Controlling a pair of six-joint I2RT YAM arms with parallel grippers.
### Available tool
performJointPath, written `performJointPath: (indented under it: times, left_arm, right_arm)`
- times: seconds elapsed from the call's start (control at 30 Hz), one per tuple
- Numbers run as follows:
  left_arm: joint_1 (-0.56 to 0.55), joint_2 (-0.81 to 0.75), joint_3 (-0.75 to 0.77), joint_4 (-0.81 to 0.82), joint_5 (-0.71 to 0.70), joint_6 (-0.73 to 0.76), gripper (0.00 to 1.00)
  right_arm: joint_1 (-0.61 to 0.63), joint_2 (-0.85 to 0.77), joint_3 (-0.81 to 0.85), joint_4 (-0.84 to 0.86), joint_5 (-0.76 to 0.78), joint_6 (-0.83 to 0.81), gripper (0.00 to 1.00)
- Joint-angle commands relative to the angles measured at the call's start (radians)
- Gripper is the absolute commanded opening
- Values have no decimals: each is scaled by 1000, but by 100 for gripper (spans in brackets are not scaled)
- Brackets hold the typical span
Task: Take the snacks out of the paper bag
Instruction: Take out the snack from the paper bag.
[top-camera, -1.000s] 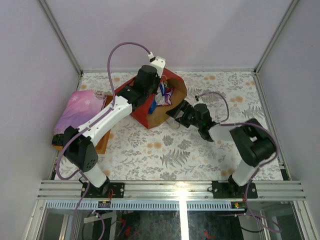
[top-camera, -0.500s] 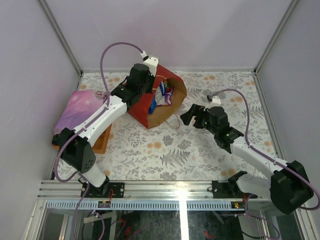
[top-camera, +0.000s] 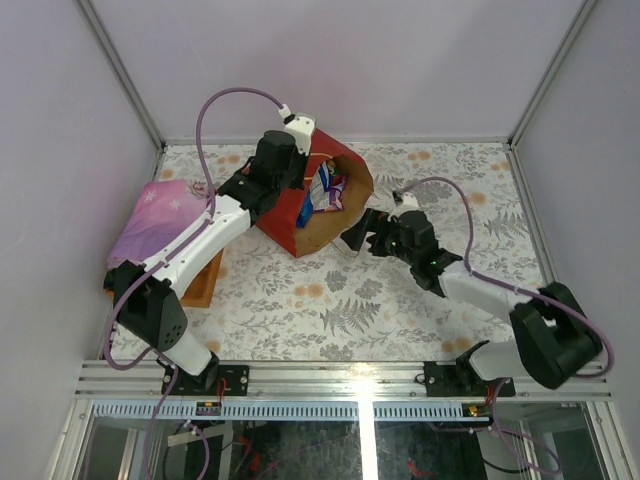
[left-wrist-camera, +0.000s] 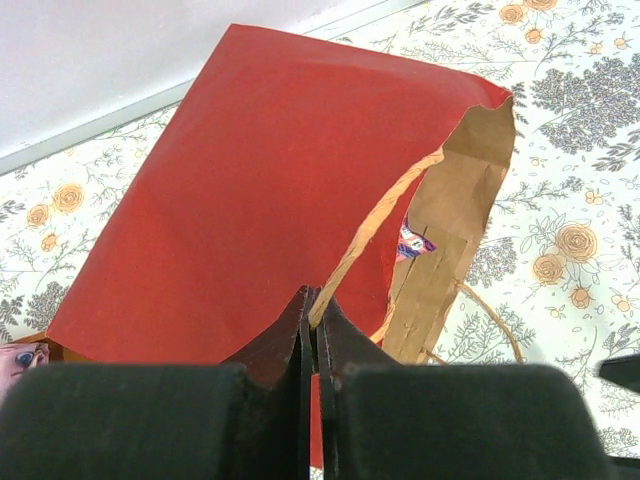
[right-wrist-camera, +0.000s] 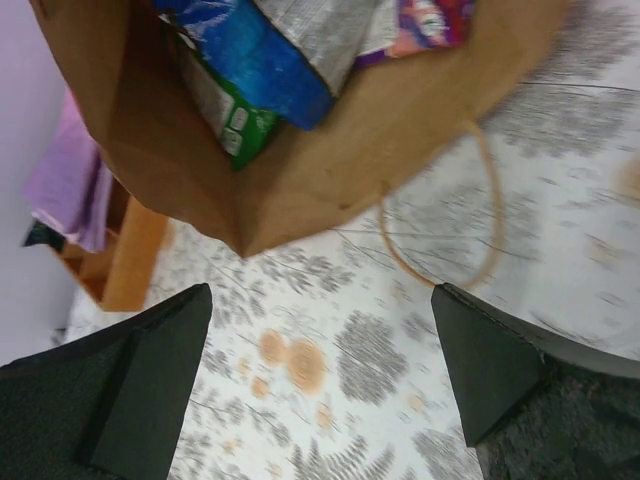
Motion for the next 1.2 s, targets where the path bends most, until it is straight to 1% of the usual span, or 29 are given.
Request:
performJointPath:
  times: [0.0, 0.17, 0.3, 0.4, 0.57, 0.83, 0.9, 0.93, 1.0, 1.17]
  left_arm:
    - [6, -25, -2, 70, 26, -10, 1]
    - [9, -34, -12, 73, 35, -9, 1]
    - [14, -33, -12, 72, 49, -10, 2]
    - [16, -33, -14, 75, 63, -13, 3]
    - [18, -26, -14, 75, 79, -18, 3]
    - [23, -24, -14, 74, 92, -20, 3]
    - [24, -22, -14, 72, 92, -19, 3]
    - [24, -22, -14, 72, 92, -19, 3]
    - [24, -22, -12, 72, 93, -20, 3]
    - [26, -18, -8, 69, 96, -20, 3]
  right_arm:
    - [52, 187, 136, 258, -67, 189, 99]
    - [74, 391, 215, 414, 42, 315, 100]
    - [75, 522, 316, 408, 87, 376, 97]
    - [78, 608, 368, 435, 114, 406, 95]
    - [78, 735, 459, 508, 98, 441, 91]
    - [86, 856, 585, 523, 96, 451, 84]
    - [87, 874, 608, 528, 99, 454, 78]
    - [87, 883, 620, 532, 99, 457, 73]
    - [87, 899, 642, 537, 98, 465, 58]
    - [87, 936, 701, 538, 78, 476, 16]
